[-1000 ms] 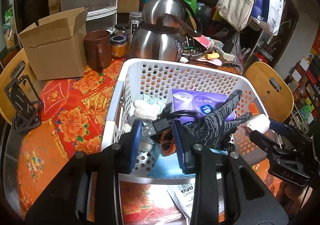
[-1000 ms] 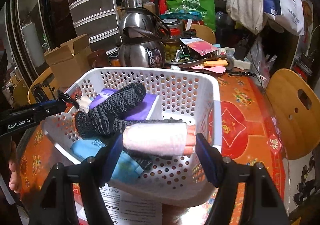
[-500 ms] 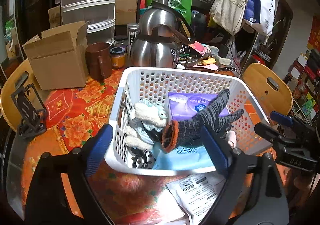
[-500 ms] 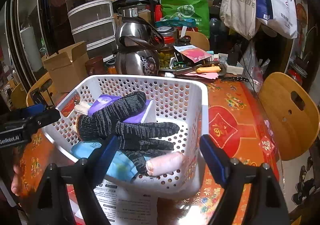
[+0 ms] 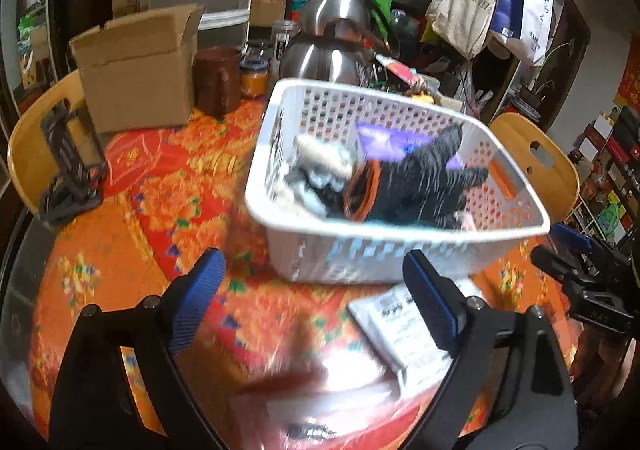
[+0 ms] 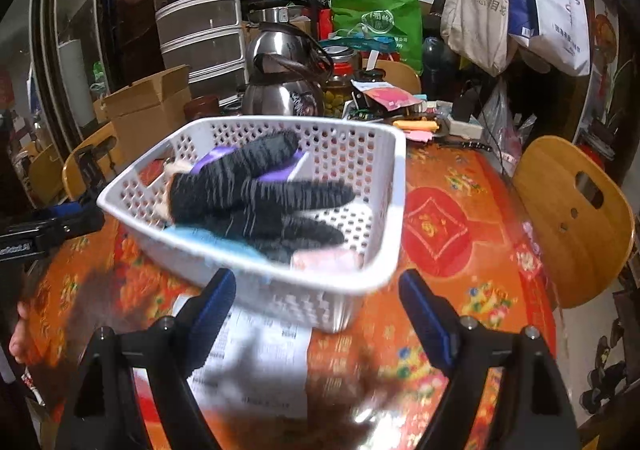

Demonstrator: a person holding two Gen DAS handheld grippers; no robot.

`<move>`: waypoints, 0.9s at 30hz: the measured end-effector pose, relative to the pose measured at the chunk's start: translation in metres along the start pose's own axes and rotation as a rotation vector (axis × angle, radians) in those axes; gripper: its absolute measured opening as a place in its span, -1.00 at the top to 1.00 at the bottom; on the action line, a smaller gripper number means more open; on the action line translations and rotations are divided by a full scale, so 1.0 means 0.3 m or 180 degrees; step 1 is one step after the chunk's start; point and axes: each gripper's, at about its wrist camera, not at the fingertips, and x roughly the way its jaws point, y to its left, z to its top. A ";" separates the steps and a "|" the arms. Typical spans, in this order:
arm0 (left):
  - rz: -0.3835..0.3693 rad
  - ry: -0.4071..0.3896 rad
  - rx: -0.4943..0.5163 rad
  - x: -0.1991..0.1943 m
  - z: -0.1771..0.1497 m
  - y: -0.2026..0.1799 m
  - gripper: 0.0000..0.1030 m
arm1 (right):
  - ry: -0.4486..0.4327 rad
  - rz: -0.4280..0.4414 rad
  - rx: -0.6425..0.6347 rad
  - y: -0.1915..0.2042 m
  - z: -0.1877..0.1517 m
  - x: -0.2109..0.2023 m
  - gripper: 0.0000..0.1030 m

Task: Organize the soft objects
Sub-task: 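Move the left tool to the white printed paper packet and close on it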

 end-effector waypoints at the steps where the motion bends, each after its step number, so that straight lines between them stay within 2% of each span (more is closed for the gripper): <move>1: 0.0003 0.0026 -0.0011 -0.002 -0.024 0.008 -0.73 | 0.0000 0.0007 0.0016 -0.003 -0.013 -0.006 -0.63; 5: 0.0010 0.0076 -0.0045 -0.013 -0.125 0.031 -0.73 | -0.0039 0.0161 0.0193 -0.029 -0.103 -0.038 -0.63; 10: -0.0095 0.0217 -0.0137 0.016 -0.241 0.036 -0.73 | 0.0144 0.0224 0.0305 -0.031 -0.207 0.013 -0.63; 15: -0.0090 0.0439 -0.0039 0.092 -0.319 -0.020 -0.73 | 0.0271 0.0380 0.0337 -0.018 -0.259 0.069 -0.61; 21: -0.0138 0.0570 0.0007 0.153 -0.349 -0.084 -0.73 | 0.0405 0.0470 0.0270 0.009 -0.287 0.107 -0.43; 24: -0.0190 0.0653 -0.0005 0.192 -0.353 -0.111 -0.73 | 0.0518 0.0557 0.0287 0.010 -0.296 0.143 -0.12; 27: -0.0192 0.0696 -0.0018 0.226 -0.353 -0.133 -0.75 | 0.0534 0.0588 0.0299 0.007 -0.297 0.158 -0.05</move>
